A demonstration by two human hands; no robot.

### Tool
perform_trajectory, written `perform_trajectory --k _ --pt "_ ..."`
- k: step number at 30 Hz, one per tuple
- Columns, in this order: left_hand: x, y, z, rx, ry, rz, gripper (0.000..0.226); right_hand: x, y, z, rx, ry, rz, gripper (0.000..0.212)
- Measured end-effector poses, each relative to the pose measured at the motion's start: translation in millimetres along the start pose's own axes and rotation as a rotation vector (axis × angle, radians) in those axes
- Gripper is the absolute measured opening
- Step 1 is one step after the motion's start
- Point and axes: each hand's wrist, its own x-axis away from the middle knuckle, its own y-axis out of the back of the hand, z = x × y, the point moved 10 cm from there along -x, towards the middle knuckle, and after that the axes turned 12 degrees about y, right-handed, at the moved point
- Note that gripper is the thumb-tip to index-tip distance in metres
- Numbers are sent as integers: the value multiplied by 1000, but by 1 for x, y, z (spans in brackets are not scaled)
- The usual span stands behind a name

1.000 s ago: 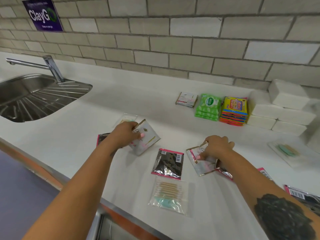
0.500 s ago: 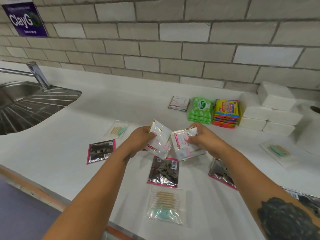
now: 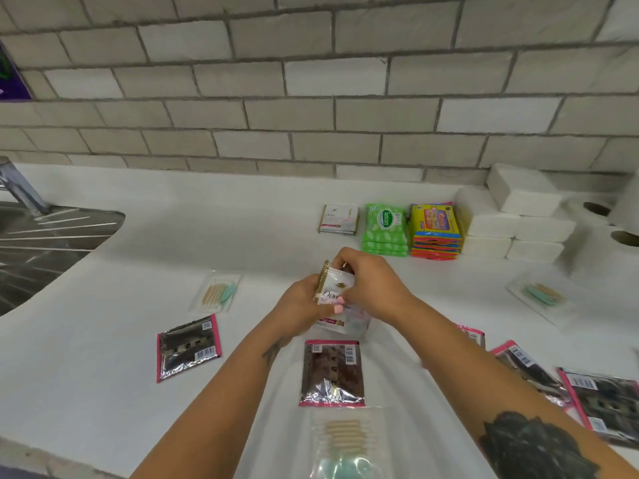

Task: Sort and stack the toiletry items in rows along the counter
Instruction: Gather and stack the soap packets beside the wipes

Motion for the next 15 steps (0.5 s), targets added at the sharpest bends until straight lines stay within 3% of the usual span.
perform_trajectory --k 4,7,9,12,15 --pt "-15 4 1 111 -75 -7 33 4 15 -14 82 -60 -242 70" --pt "-25 8 1 198 -109 4 36 14 11 -40 -211 -222 -389 84" --pt "-34 11 5 250 -121 0 36 19 -7 -56 -393 -335 -369 74" --pt "-46 13 10 250 -134 -13 31 21 -16 -64 -368 -356 -372 42" --pt "-56 16 14 188 -138 -39 31 22 -19 -67 -344 -361 -429 34"
